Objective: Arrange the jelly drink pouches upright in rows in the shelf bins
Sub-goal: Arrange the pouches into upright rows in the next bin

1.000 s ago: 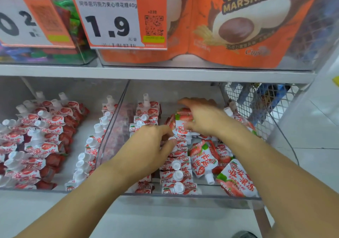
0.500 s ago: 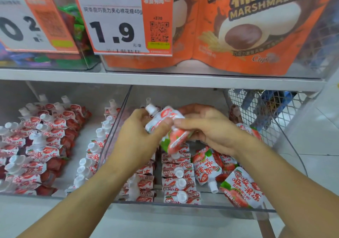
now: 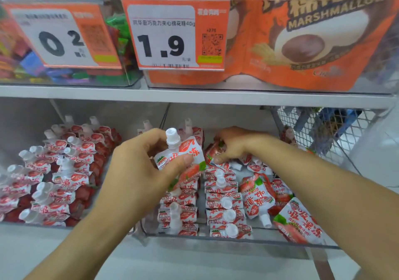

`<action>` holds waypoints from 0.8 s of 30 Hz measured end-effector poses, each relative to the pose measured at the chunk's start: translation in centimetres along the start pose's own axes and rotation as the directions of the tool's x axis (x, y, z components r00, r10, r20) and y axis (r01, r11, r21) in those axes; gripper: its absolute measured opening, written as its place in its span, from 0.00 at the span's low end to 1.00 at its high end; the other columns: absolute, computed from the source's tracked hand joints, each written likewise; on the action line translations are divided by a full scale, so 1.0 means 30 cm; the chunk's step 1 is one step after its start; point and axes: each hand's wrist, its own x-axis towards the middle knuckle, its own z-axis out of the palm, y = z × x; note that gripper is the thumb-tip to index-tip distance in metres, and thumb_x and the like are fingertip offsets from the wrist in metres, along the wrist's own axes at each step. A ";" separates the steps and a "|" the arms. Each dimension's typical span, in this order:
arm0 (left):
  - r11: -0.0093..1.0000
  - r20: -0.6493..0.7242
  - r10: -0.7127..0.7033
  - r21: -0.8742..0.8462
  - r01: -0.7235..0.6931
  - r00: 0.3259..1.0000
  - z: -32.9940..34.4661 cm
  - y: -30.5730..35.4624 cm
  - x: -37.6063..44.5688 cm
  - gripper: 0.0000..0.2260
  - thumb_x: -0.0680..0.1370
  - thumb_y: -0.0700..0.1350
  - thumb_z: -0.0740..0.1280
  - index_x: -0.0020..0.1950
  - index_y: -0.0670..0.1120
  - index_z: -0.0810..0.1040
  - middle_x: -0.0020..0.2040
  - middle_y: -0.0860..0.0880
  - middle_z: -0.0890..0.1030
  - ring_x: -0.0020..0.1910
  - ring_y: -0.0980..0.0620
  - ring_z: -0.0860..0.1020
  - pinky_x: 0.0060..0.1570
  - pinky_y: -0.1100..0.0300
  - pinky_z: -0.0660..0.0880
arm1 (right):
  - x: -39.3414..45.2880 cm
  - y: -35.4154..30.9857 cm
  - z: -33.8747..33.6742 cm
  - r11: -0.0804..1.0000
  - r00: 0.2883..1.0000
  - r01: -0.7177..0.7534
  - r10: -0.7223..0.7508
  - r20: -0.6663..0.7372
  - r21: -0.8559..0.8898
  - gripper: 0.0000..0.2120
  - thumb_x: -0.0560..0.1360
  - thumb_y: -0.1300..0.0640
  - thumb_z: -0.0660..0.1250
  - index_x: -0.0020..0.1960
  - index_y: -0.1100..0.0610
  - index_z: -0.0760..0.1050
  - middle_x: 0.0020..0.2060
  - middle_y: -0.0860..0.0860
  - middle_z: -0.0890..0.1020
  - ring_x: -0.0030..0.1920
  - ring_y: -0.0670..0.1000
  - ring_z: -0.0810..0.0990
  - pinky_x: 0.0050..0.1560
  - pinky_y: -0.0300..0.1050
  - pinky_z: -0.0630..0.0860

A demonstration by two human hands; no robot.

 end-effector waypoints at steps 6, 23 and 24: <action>1.000 0.009 0.014 0.011 -0.014 1.000 0.002 0.001 -0.003 0.15 0.66 0.61 0.73 0.47 0.55 0.81 0.40 0.62 0.83 0.42 0.60 0.81 0.44 0.54 0.80 | -0.037 -0.010 -0.010 0.993 0.986 0.000 0.020 -0.168 0.116 0.25 0.62 0.44 0.82 0.49 0.54 0.76 0.45 0.50 0.81 0.41 0.50 0.81 0.40 0.42 0.77; 0.995 -0.020 0.035 0.096 -0.033 0.999 0.034 0.010 0.001 0.12 0.67 0.58 0.74 0.45 0.55 0.80 0.39 0.64 0.81 0.45 0.64 0.78 0.42 0.64 0.78 | -0.083 0.011 -0.020 0.942 0.970 0.241 -0.232 -0.068 0.234 0.19 0.76 0.44 0.70 0.65 0.48 0.77 0.60 0.45 0.80 0.56 0.49 0.79 0.60 0.47 0.76; 0.995 -0.021 0.034 0.095 -0.032 0.999 0.037 0.011 0.003 0.12 0.67 0.58 0.74 0.46 0.55 0.80 0.39 0.64 0.81 0.45 0.64 0.78 0.43 0.63 0.78 | -0.087 0.005 -0.024 0.942 0.969 0.248 -0.245 -0.044 0.224 0.18 0.77 0.43 0.68 0.65 0.48 0.77 0.61 0.46 0.80 0.57 0.49 0.79 0.61 0.48 0.76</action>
